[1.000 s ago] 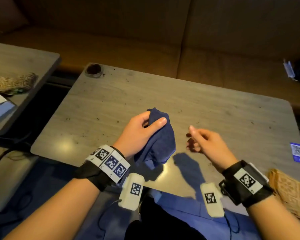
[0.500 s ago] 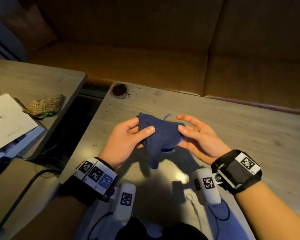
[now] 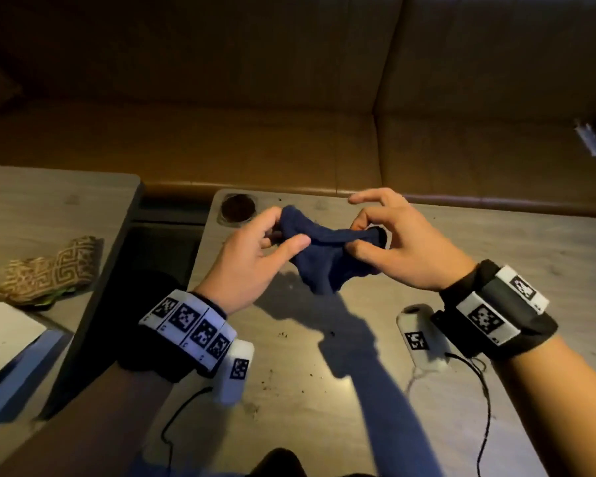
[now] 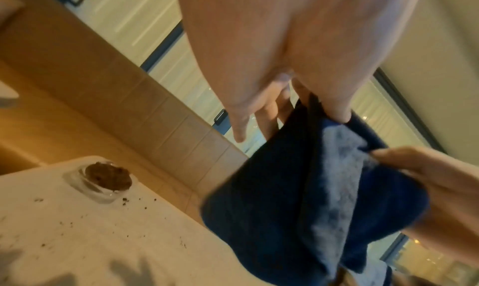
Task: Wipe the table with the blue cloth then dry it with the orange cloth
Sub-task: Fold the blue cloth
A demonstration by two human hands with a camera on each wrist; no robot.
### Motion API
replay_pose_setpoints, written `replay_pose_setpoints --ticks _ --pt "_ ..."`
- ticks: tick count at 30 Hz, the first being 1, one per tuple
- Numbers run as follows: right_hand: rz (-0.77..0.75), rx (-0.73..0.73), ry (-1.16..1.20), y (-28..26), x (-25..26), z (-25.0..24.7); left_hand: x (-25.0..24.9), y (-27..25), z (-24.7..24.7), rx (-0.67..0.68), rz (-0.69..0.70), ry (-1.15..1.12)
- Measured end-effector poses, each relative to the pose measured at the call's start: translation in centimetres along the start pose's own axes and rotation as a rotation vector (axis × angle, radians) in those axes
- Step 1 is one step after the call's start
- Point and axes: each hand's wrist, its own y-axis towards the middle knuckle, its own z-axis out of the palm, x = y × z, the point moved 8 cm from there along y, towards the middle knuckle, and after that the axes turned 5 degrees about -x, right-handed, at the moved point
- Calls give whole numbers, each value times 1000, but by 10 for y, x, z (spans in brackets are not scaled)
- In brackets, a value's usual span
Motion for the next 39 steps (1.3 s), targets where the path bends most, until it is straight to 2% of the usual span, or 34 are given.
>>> replay_pose_setpoints --ticks 2,4,7,11,15,18,21,24,26,28,29,30,32,34,36,39 --pt "43 21 186 14 11 8 16 10 -10 10 -58 -161" --pt "55 -16 260 26 20 13 35 17 -13 36 -132 -275" --pt "6 -30 283 40 32 17 52 17 -4 148 -257 -351" --pt "-51 -13 194 43 37 9 70 4 13 297 -400 -415" --pt "-102 -15 147 32 35 -1 80 -4 19 202 -515 -452" --pt "-244 -62 1 11 43 -3 80 -11 25 143 -610 -518" --pt "-413 -45 -21 -24 50 33 73 -22 27 70 -773 -816" --pt "-469 31 -143 -50 35 85 59 -34 22 8 -788 -1102" --pt "-463 87 -108 -59 27 99 59 -45 25 19 -781 -1078" --pt "-351 115 76 -61 23 100 72 -51 27 8 -746 -878" --pt "-241 78 210 -60 17 99 80 -52 26 -20 -728 -810" --pt "-86 2 359 -57 5 97 87 -51 24 -63 -727 -799" --pt "323 -132 690 -47 -31 104 98 -47 17 -146 -758 -883" --pt "641 -18 1109 -37 -49 142 109 -37 18 -134 -800 -983" --pt "771 78 1382 -21 -44 168 125 -30 18 -98 -871 -1003" --pt "787 24 1445 11 -38 187 154 -14 8 -86 -920 -909"
